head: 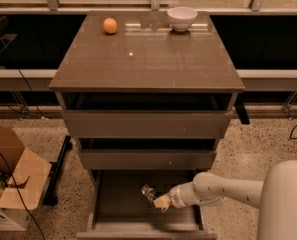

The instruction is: Place redbull can into bottom drawer

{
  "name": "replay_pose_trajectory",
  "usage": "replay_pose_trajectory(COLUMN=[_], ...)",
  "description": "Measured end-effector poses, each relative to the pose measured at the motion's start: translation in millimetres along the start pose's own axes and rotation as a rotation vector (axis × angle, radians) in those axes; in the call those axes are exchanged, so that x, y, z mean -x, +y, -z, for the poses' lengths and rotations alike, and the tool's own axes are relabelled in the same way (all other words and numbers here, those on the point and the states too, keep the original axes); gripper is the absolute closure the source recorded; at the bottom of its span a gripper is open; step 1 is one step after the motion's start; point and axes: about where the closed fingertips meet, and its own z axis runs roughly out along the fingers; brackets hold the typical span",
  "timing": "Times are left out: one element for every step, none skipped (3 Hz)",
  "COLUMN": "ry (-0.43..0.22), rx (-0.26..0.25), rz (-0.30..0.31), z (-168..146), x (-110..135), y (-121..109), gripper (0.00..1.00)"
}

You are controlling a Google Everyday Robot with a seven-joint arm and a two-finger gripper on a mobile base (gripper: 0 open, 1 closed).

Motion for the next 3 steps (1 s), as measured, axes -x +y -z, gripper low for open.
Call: replay_pose_trajectory(ry=[0.038,0.073,0.100], rx=[-0.015,-0.036,-0.063], rz=[-0.084,-0.158,-0.235], z=[-33.3,-60.6,-81.5], x=[-27.3,-47.7,-62.8], y=[-22.7,-39.6,-54.6], gripper=[1.00,1.00,0.82])
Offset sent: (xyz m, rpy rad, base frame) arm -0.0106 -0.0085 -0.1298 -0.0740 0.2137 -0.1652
